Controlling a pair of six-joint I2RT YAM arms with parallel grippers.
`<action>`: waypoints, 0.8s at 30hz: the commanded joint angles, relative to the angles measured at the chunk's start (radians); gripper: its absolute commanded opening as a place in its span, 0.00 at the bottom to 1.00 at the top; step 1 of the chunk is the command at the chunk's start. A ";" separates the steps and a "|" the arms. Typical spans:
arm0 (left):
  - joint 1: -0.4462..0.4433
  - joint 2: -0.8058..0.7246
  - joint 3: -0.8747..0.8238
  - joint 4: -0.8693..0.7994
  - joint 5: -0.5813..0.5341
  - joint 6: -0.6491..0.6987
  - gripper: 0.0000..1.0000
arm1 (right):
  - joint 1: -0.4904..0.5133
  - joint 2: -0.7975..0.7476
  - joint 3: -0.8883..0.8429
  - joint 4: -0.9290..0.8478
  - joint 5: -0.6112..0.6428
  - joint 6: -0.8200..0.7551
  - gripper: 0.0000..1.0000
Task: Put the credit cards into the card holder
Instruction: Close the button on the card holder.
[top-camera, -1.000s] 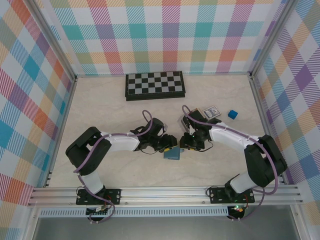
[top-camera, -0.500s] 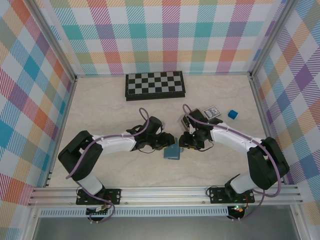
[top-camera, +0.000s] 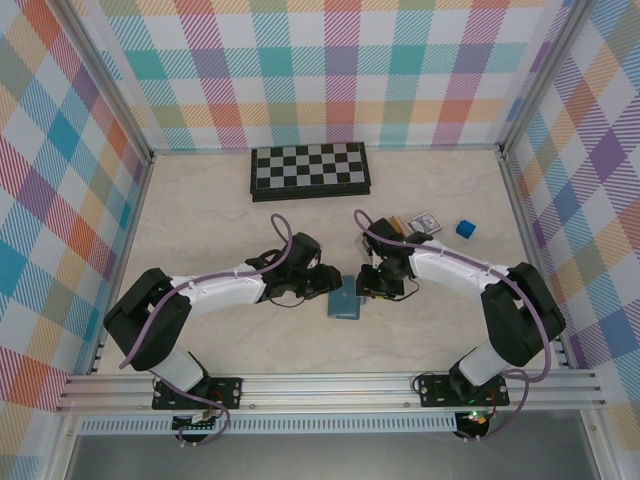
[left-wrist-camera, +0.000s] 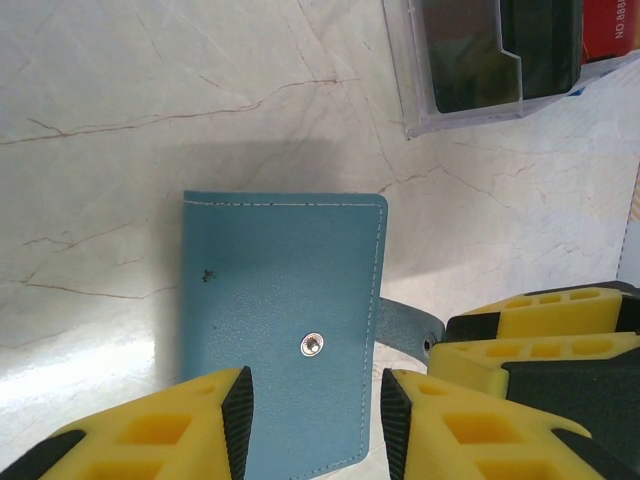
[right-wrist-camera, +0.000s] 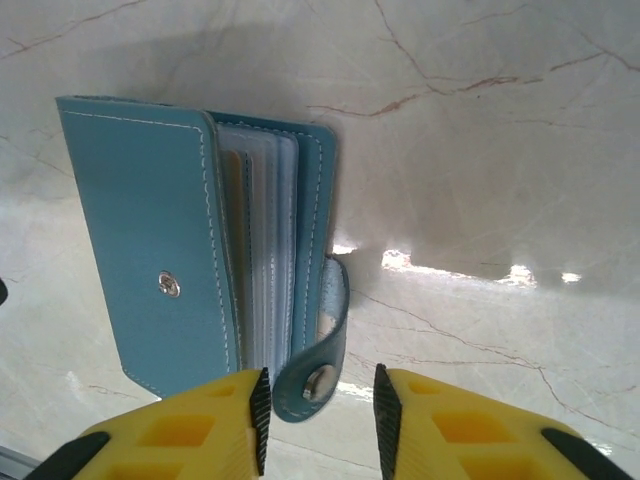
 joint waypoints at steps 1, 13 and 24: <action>-0.008 -0.016 -0.005 -0.023 -0.015 0.013 0.40 | 0.007 0.012 0.031 -0.040 0.030 -0.008 0.31; -0.010 -0.002 -0.001 -0.028 -0.008 0.019 0.40 | 0.007 -0.016 0.024 -0.054 0.073 0.002 0.20; -0.008 0.010 0.003 -0.038 -0.004 0.023 0.38 | 0.006 -0.031 0.017 -0.052 0.056 0.000 0.12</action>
